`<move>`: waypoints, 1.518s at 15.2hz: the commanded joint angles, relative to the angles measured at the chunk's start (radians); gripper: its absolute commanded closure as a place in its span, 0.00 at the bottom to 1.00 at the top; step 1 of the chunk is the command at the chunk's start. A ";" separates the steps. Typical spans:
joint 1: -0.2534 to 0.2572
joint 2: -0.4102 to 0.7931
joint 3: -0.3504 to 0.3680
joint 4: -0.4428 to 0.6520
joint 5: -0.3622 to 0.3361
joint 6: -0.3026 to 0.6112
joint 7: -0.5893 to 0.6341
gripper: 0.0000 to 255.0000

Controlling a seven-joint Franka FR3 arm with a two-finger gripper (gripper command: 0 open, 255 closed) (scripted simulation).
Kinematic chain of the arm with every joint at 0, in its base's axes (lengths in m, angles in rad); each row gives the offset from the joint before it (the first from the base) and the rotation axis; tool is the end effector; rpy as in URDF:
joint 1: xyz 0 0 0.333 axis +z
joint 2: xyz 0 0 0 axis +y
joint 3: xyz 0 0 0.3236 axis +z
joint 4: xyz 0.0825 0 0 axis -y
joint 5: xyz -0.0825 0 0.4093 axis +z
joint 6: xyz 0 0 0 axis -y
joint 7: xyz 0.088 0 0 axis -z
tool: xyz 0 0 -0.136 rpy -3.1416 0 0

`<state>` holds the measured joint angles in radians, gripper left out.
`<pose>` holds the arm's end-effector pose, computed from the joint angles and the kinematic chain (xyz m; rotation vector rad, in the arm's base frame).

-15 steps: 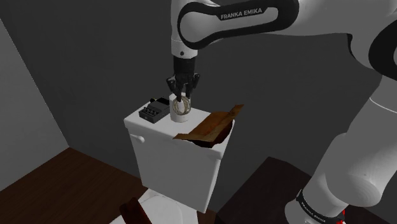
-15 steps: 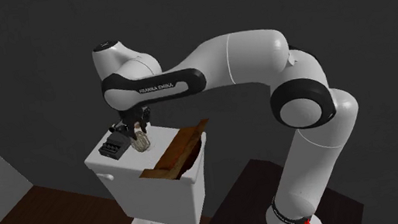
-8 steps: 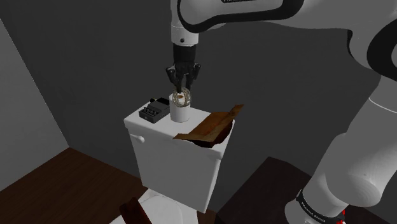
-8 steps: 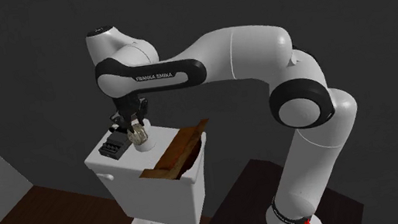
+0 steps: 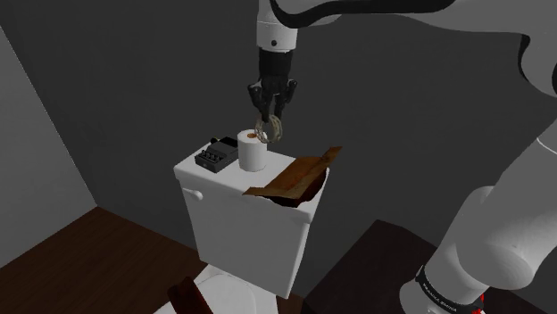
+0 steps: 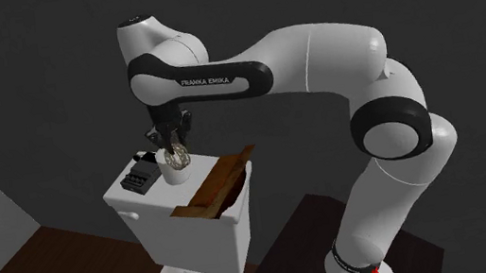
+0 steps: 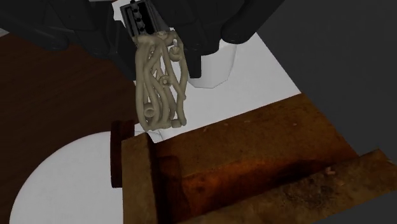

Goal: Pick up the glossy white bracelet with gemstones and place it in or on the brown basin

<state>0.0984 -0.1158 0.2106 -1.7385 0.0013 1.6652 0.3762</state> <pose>0.5241 0.1732 0.5915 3.1308 -0.1068 0.0710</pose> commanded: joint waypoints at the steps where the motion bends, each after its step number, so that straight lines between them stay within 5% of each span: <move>1: -0.010 -0.070 -0.017 -0.060 0.013 -0.008 -0.030 1.00; 9: -0.032 -0.350 -0.097 -0.271 0.033 -0.075 -0.138 1.00; 23: -0.027 -0.382 -0.092 -0.488 0.039 0.110 -0.139 1.00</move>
<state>0.0713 -0.4919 0.1197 -2.2071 0.0401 1.7610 0.2393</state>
